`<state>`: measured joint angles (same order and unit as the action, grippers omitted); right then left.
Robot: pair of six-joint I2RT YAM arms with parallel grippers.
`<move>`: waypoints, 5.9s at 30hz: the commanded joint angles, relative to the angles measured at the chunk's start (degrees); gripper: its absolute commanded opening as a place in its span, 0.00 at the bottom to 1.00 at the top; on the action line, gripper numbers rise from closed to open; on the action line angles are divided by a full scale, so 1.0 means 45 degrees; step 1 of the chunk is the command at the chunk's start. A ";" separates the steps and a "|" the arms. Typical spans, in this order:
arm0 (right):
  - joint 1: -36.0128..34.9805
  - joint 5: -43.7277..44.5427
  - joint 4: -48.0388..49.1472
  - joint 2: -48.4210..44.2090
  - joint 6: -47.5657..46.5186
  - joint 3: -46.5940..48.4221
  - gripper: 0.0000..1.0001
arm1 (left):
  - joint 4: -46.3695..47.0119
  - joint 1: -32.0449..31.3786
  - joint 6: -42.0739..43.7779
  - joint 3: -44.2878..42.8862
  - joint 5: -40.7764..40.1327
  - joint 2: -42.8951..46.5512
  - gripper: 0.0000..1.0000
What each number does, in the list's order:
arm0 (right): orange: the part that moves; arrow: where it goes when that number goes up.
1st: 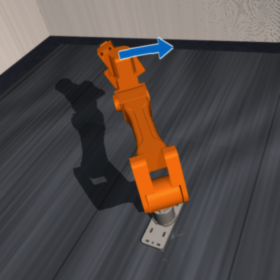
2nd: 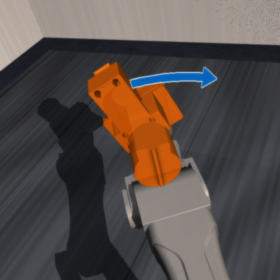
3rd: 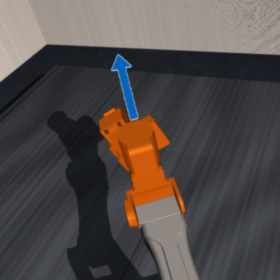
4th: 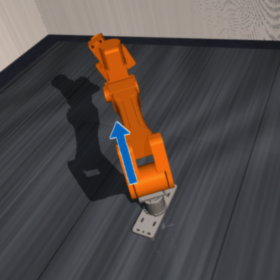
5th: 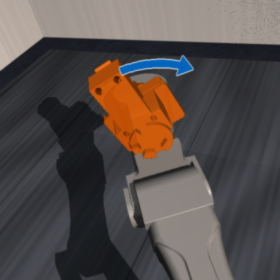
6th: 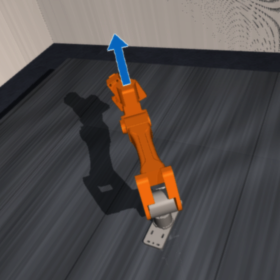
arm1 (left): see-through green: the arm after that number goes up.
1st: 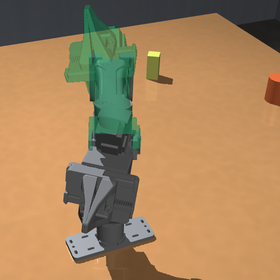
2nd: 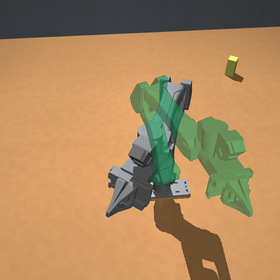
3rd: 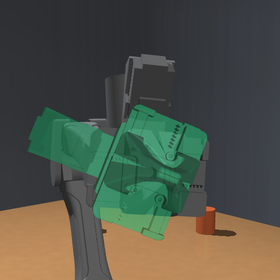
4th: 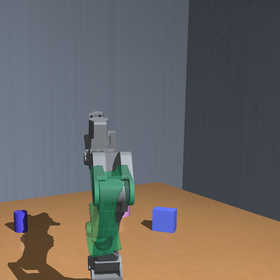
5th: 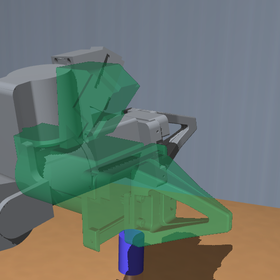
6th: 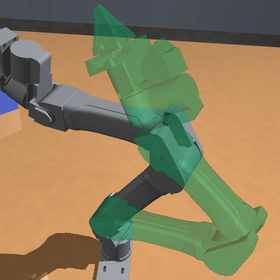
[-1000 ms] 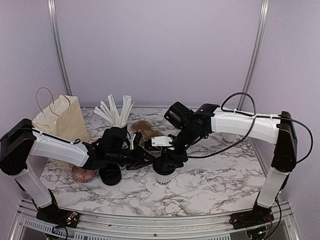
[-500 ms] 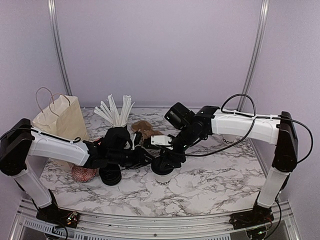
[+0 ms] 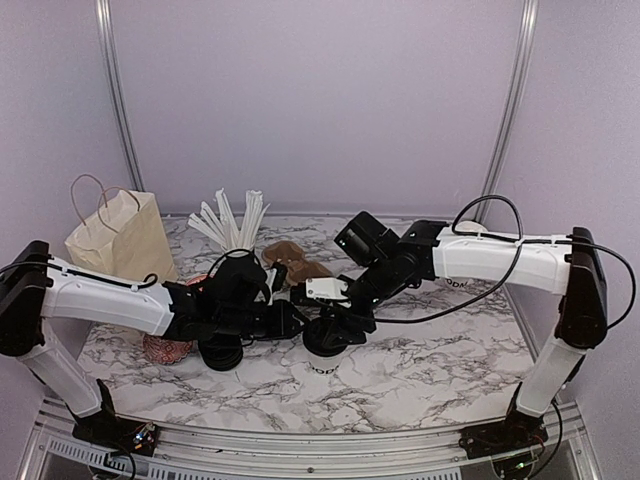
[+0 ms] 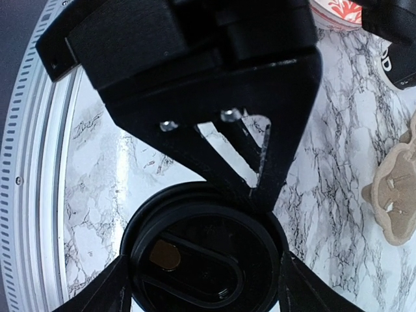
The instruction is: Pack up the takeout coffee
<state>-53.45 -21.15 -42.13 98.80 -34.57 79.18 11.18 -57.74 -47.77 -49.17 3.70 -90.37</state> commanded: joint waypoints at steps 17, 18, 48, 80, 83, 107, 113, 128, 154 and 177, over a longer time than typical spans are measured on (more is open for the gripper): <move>0.0464 -0.1332 -0.1458 -0.0968 -0.0064 -0.0136 0.81 | -0.1437 -0.0267 0.1485 0.0296 -0.0452 0.2333 0.40; 0.0605 -0.1440 -0.1458 -0.1088 -0.0062 -0.0237 0.81 | -0.1396 -0.0333 0.1276 0.0523 -0.0342 0.2497 0.41; 0.3712 -0.5163 -0.0566 0.0859 0.2291 -0.0261 0.52 | 0.0816 -0.1089 -0.1411 0.1109 0.2878 0.0970 0.35; 0.3661 -0.5401 -0.0716 0.1537 0.2117 -0.0824 0.54 | -0.1789 -0.0991 -0.1572 0.0103 0.2226 -0.0887 0.35; 0.3556 -0.5069 -0.0491 0.1724 0.2286 -0.1130 0.53 | -0.3482 -0.0786 -0.1690 0.0145 0.1638 -0.1220 0.32; 0.3783 -0.4635 -0.1319 0.0995 0.1997 0.0288 0.56 | -0.4886 -0.0725 0.1170 -0.1924 0.0518 -0.0135 0.35; 0.3885 -0.4161 -0.1375 0.0543 0.1935 0.0141 0.62 | -0.4906 -0.0721 0.1551 -0.1879 0.0686 0.0640 0.37; 0.3882 -0.4371 -0.1842 0.0257 0.0893 0.0324 0.61 | -0.4817 -0.0264 0.1245 -0.2300 -0.1739 0.0995 0.36; 0.1520 -0.0349 0.0399 -0.1350 0.0686 -0.1427 0.99 | -0.1110 0.0408 0.1506 -0.2814 0.1552 -0.1653 0.35; 0.0917 -0.0769 -0.0059 -0.1000 0.0592 -0.0849 0.99 | -0.1410 0.0447 0.1017 -0.2269 0.1727 -0.1630 0.32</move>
<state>-48.90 -24.51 -41.89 94.26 -31.77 72.53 5.80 -55.70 -42.70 -60.47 10.63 -98.56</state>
